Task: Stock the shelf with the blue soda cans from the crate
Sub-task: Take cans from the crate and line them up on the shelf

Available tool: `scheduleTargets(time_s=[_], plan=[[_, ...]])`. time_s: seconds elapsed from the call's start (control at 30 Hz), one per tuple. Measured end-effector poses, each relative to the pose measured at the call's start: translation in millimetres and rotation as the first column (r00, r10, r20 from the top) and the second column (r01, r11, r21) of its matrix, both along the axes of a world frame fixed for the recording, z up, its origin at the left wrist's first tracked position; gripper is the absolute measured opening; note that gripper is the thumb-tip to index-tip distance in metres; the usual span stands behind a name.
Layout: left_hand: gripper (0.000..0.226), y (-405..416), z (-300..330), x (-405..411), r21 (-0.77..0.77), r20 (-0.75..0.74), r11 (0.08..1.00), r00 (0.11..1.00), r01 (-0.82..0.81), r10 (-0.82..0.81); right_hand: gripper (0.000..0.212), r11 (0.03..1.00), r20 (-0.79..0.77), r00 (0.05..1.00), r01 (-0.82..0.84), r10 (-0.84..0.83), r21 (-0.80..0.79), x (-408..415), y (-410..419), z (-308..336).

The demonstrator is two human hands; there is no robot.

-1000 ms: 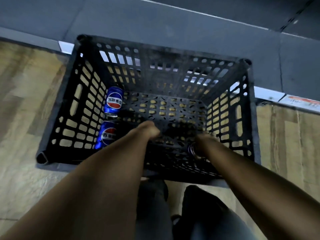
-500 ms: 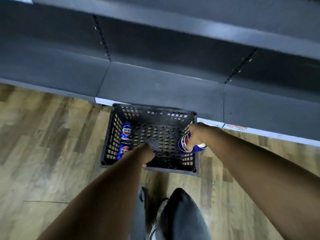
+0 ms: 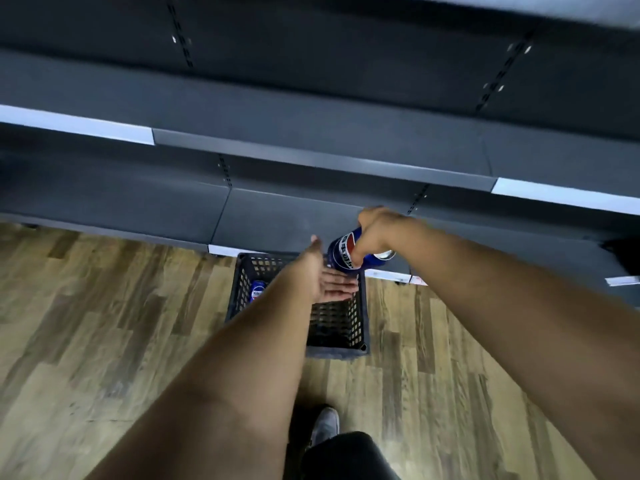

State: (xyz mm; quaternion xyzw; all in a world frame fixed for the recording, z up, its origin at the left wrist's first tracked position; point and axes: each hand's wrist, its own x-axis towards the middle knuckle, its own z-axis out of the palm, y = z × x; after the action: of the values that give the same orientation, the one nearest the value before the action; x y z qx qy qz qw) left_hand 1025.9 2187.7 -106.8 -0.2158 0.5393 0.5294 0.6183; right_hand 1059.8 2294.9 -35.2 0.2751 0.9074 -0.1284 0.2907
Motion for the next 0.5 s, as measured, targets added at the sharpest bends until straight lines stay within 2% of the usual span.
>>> scheduleTargets(time_s=[0.07, 0.17, 0.23, 0.3, 0.5], plan=[[0.097, 2, 23, 0, 0.023, -0.061, 0.999, 0.998, -0.023, 0.024, 0.062, 0.999, -0.096, 0.995, 0.003, 0.002, 0.054, 8, -7, 18], [0.080, 11, 60, -3, 0.066, -0.190, 0.995, 0.978, -0.079, 0.091, 0.066, 0.991, -0.301, 0.953, 0.071, -0.033, 0.116, 21, -21, 34], [0.073, 14, 80, -7, 0.168, -0.180, 0.977, 0.970, -0.132, 0.162, 0.066, 0.984, -0.437, 0.897, 0.132, -0.066, 0.122, 28, -32, 42], [0.063, 13, 102, -10, 0.236, -0.182, 0.961, 0.964, -0.146, 0.191, 0.066, 0.977, -0.557, 0.825, 0.187, -0.097, 0.107, 32, -38, 49], [0.038, 1, 150, -12, 0.371, -0.415, 0.927, 0.886, -0.045, 0.209, 0.065, 0.959, -0.821, 0.543, 0.284, -0.175, -0.017, 41, -48, 68]])
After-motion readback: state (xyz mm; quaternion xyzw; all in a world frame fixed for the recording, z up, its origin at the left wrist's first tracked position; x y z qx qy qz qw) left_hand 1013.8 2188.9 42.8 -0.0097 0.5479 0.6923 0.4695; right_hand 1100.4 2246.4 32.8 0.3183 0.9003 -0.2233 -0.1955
